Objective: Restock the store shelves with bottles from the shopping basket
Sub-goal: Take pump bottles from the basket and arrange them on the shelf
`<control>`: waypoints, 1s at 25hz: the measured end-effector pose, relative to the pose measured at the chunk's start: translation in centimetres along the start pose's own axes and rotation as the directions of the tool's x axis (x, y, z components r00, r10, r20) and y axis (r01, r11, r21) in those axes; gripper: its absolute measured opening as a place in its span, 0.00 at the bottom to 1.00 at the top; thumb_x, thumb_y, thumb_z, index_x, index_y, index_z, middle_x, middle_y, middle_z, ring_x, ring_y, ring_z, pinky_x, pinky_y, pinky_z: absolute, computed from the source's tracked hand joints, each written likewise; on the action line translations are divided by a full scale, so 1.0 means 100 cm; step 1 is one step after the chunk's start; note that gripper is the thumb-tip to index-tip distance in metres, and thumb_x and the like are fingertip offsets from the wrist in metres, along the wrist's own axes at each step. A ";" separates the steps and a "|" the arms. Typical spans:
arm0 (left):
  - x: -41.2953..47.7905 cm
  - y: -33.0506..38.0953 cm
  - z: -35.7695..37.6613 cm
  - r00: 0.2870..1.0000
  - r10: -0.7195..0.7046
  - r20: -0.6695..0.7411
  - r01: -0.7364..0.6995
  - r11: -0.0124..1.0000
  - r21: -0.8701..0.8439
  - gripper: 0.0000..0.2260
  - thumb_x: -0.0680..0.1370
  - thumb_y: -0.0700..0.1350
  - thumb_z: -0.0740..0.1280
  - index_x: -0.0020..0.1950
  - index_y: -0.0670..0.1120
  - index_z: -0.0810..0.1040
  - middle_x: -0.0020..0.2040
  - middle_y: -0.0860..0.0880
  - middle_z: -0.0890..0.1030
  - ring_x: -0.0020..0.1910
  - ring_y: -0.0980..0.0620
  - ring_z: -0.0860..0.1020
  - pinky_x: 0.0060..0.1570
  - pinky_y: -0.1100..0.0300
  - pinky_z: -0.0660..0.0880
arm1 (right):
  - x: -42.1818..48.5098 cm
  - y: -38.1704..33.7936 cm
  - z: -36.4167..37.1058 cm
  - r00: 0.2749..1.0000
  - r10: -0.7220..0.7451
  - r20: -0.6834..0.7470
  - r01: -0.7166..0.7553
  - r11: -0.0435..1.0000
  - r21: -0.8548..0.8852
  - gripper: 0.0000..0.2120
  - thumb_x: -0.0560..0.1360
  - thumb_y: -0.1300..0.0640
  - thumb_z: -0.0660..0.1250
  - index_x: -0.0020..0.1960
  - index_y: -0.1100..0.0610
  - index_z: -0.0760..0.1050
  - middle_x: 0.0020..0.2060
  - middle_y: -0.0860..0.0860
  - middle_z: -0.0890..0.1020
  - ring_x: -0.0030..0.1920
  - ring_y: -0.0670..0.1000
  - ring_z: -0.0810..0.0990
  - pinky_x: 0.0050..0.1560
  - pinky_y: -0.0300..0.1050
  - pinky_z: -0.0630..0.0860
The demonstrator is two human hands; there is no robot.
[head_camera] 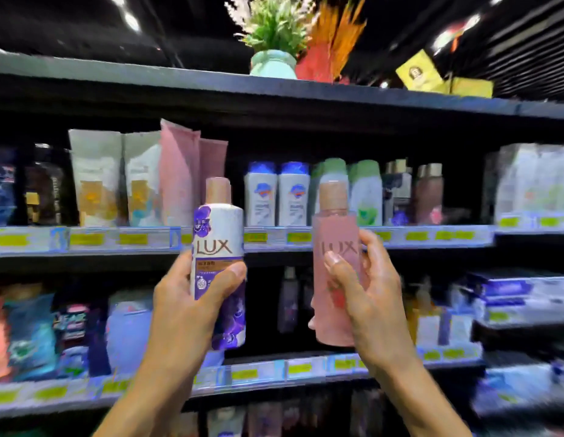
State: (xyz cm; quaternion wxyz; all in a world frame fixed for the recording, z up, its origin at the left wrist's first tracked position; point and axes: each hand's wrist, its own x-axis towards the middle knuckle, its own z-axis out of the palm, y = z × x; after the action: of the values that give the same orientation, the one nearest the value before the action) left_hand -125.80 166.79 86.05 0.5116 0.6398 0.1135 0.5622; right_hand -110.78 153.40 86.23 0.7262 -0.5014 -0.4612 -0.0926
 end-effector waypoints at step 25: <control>0.105 -0.013 0.363 0.969 0.218 0.116 -0.241 0.939 0.246 0.17 0.72 0.47 0.79 0.56 0.46 0.76 0.47 0.51 0.84 0.45 0.56 0.84 0.46 0.57 0.82 | 0.236 0.065 -0.287 0.995 -0.042 0.090 0.036 0.997 0.061 0.11 0.80 0.52 0.69 0.59 0.56 0.74 0.47 0.52 0.80 0.41 0.43 0.82 0.46 0.46 0.81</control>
State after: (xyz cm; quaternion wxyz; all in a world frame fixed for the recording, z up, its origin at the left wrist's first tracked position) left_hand -91.27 155.80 96.97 0.3591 0.7337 0.0879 0.5701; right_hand -77.20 140.87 98.01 0.7170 -0.4742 -0.5061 -0.0702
